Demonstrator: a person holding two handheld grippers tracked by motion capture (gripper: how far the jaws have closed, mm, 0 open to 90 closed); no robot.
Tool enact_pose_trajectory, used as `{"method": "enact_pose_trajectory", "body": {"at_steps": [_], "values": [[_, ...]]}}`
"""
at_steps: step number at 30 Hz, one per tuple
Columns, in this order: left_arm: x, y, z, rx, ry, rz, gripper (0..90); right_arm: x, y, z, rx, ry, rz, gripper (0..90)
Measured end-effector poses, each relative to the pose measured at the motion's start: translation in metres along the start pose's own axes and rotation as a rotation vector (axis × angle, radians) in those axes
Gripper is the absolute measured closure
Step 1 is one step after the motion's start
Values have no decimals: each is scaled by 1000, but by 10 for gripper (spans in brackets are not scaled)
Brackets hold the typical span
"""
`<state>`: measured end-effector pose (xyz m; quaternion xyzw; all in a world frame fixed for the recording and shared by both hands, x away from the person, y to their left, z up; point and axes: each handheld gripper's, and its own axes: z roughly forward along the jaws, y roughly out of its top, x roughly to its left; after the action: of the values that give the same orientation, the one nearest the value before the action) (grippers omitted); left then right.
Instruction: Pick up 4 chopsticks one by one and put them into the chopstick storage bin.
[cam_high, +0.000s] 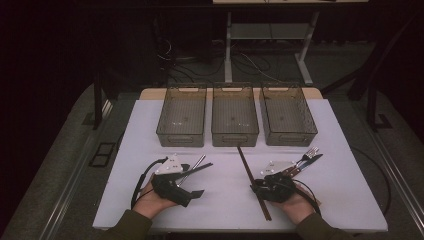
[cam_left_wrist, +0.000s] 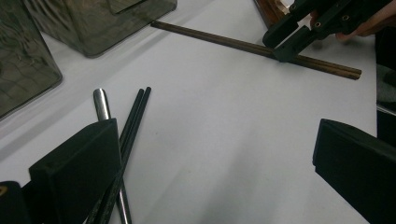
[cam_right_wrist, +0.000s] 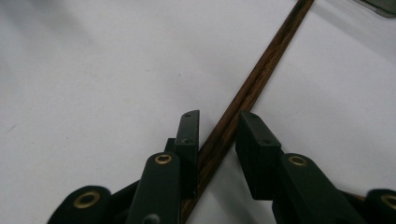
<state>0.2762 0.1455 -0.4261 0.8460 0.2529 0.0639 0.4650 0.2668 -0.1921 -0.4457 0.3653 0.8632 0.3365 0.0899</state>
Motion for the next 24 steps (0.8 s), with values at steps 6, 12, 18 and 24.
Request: {"method": "enact_pose_trajectory", "body": {"at_steps": [6, 12, 18, 24], "values": [[0, 0, 0, 3, 0, 3, 0, -1, 0, -1, 3, 12, -2, 711], [0, 0, 0, -1, -2, 1, 0, 0, 0, -1, 7, 36, -7, 713], [0, 0, 0, -3, -2, 2, 0, 3, 1, 0, 12, 56, -40, 714], [0, 0, -1, -3, -1, 5, 0, 4, 2, 0, 20, 65, -44, 679]]}}
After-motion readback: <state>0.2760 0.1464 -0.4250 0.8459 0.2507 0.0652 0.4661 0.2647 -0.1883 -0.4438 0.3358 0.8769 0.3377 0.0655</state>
